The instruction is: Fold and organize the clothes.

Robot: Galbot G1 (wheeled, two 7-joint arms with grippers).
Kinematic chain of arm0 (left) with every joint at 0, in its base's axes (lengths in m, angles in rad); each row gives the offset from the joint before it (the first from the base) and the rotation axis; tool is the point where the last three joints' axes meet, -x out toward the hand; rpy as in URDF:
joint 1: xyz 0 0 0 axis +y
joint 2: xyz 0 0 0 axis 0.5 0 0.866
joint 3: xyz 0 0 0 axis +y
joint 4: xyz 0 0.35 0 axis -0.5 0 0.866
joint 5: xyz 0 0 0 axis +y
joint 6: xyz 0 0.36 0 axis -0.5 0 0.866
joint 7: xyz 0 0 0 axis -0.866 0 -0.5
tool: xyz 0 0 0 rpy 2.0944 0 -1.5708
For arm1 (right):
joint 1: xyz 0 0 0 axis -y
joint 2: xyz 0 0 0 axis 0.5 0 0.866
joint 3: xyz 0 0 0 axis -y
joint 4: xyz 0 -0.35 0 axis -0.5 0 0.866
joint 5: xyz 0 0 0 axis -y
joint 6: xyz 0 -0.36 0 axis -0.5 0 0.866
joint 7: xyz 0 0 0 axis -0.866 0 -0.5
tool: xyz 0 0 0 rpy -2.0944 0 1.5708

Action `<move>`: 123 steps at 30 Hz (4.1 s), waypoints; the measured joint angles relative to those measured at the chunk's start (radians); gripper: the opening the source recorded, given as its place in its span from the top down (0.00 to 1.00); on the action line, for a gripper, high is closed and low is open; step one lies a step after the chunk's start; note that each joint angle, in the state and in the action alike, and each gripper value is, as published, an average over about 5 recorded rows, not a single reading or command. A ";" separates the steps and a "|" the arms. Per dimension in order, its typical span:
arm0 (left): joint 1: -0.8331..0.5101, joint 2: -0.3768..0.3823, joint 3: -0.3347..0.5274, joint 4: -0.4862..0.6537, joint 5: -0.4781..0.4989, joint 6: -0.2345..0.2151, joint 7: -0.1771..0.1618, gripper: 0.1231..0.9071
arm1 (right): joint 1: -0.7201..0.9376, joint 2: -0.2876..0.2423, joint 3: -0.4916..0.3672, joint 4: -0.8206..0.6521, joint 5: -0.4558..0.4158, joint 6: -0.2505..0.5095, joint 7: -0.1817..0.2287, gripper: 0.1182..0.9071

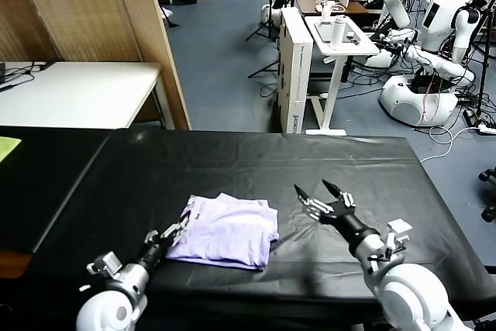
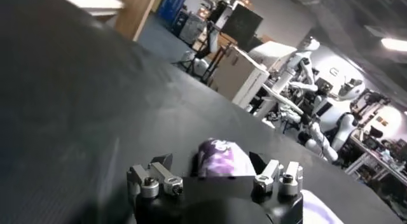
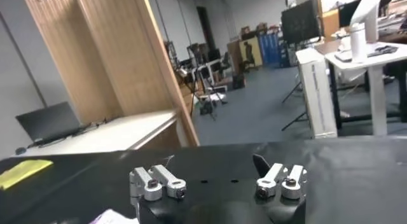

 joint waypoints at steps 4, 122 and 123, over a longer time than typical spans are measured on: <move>0.003 -0.007 0.001 -0.003 -0.007 0.005 0.000 0.02 | -0.005 0.002 0.006 0.002 -0.002 0.000 0.000 0.00; 0.013 -0.031 0.188 -0.341 0.163 0.085 -0.180 0.00 | 0.245 0.169 -0.434 -0.332 0.035 -0.102 0.099 0.97; 0.014 -0.030 0.186 -0.338 0.163 0.083 -0.180 0.00 | 0.239 0.162 -0.423 -0.325 0.036 -0.102 0.102 0.97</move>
